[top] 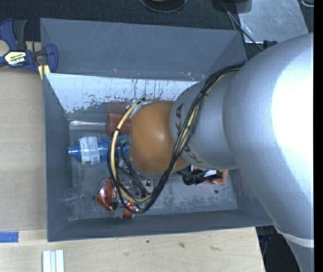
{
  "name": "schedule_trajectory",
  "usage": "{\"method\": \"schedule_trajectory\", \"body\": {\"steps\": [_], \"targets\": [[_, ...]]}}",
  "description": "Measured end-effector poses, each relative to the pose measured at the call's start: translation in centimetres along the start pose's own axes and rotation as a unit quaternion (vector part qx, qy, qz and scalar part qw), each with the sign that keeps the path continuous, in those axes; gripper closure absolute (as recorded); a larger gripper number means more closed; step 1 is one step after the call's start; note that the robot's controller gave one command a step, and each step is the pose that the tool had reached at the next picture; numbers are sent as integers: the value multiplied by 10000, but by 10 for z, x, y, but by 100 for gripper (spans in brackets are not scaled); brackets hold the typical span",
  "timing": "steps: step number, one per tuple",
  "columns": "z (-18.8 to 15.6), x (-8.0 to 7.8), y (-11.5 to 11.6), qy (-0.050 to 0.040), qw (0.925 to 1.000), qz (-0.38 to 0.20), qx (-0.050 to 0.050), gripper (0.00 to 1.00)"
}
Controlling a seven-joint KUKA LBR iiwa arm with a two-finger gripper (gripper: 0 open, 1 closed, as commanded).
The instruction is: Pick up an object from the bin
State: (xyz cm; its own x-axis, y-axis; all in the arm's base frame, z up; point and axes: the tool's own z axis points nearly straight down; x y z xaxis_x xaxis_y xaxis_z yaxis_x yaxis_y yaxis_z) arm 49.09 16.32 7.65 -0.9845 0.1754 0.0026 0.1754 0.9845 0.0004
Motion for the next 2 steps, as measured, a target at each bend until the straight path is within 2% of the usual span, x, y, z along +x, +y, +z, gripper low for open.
{"method": "schedule_trajectory", "body": {"steps": [1, 2], "targets": [[-81, -16, -2, -38, 10000, -70, -13, 0], [-1, 0, 0, -5, 10000, -5, -7, 0]]}}
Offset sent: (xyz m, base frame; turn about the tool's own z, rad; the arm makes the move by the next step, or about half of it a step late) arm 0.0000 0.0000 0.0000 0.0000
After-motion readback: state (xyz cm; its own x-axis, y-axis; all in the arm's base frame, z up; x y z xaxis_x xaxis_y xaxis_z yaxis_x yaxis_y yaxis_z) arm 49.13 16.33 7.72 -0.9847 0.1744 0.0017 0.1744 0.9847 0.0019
